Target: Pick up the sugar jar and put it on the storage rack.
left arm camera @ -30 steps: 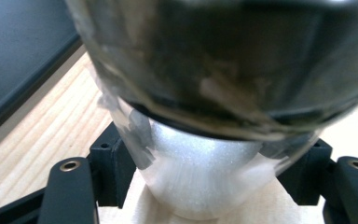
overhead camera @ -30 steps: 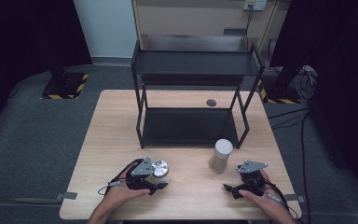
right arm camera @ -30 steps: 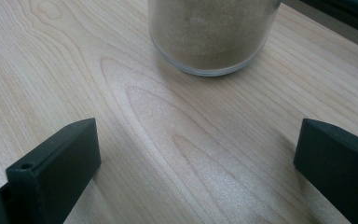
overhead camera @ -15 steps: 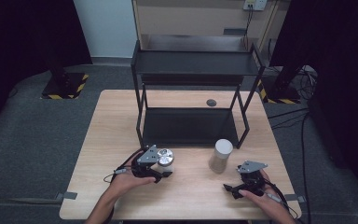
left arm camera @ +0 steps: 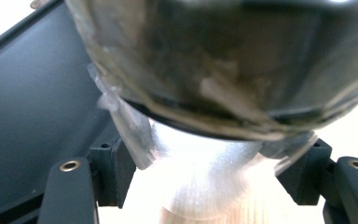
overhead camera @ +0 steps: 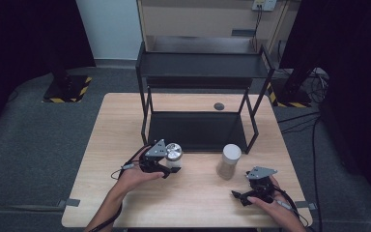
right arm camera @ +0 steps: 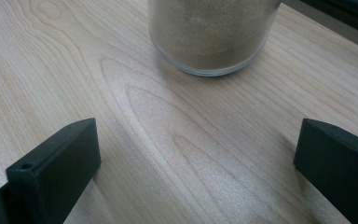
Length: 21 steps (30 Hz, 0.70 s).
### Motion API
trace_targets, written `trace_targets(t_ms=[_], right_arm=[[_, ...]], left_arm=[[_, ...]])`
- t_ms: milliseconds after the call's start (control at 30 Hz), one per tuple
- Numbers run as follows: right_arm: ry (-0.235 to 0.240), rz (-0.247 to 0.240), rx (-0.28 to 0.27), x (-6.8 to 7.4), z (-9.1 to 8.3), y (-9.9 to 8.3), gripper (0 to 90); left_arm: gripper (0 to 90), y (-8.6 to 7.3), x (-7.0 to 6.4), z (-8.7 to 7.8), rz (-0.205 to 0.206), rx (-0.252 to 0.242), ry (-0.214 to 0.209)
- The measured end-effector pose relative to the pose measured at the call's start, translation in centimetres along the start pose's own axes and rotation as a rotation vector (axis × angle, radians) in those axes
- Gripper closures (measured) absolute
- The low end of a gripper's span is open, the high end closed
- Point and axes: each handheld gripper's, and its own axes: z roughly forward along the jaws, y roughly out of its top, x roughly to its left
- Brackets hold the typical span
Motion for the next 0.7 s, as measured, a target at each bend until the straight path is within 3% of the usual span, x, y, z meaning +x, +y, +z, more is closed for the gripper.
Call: trace_targets(t_ms=[700], right_arm=[[0.000,0.000,0.000,0.0,0.0,0.0,0.9]], left_arm=[[30.2,3.9,2.4,-0.6,0.039,0.013,0.016]])
